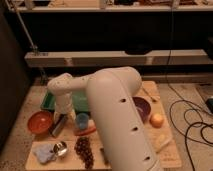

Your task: Wipe red bowl with eraser

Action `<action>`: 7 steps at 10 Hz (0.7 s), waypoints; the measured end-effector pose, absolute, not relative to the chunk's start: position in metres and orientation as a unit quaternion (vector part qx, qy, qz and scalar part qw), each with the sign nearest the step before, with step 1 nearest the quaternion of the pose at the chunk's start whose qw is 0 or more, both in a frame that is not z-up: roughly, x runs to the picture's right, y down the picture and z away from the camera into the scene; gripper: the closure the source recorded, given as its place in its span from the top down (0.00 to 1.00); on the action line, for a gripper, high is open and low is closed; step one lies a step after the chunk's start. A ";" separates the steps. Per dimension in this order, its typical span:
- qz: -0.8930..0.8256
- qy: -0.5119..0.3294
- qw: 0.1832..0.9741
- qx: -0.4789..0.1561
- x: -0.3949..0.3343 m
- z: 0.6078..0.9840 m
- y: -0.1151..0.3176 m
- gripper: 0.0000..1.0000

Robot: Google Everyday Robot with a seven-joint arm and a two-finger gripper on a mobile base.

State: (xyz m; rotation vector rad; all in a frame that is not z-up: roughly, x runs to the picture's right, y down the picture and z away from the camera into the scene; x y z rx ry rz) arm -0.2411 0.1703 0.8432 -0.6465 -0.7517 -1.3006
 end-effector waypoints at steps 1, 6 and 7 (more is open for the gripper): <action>-0.581 -0.335 0.684 -0.289 -0.241 0.845 0.171 0.66; -0.585 -0.333 0.678 -0.295 -0.243 0.850 0.173 0.64; -0.589 -0.333 0.675 -0.295 -0.243 0.850 0.173 0.58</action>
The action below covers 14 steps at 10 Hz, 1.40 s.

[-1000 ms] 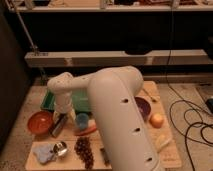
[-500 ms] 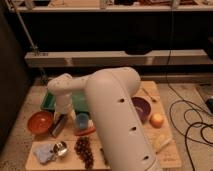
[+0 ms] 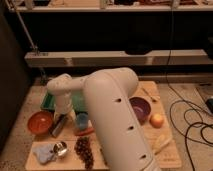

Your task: Wipe red bowl with eraser

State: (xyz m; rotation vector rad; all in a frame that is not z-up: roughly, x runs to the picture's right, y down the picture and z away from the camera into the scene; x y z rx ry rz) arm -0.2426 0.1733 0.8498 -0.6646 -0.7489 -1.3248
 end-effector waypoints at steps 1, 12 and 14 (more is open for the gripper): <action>-0.594 -0.333 0.671 -0.295 -0.243 0.849 0.174 0.48; -0.590 -0.366 0.672 -0.259 -0.241 0.788 0.128 0.00; -0.596 -0.365 0.674 -0.240 -0.242 0.761 0.105 0.00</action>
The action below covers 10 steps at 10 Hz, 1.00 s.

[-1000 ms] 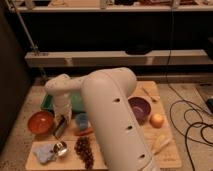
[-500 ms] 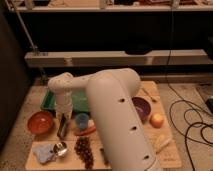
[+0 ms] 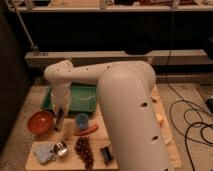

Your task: Wipe red bowl with eraser

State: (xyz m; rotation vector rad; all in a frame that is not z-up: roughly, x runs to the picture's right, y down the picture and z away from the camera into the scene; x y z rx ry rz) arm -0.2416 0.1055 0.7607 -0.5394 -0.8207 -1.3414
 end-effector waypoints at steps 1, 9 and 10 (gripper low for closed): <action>-0.601 -0.364 0.674 -0.228 -0.242 0.749 0.095 0.00; -0.645 -0.404 0.638 -0.116 -0.273 0.678 0.006 0.00; -0.645 -0.403 0.638 -0.117 -0.273 0.678 0.006 0.00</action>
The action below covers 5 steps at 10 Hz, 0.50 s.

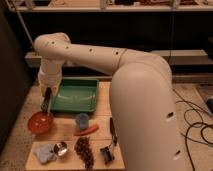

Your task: Wipe red bowl with eraser

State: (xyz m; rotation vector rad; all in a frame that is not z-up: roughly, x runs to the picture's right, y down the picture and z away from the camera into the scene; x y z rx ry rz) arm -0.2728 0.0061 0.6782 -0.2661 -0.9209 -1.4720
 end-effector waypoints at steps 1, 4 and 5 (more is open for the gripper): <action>-0.645 -0.403 0.639 -0.117 -0.272 0.679 0.006 0.00; -0.654 -0.373 0.651 -0.101 -0.281 0.692 0.006 0.00; -0.658 -0.360 0.656 -0.089 -0.292 0.705 0.009 0.00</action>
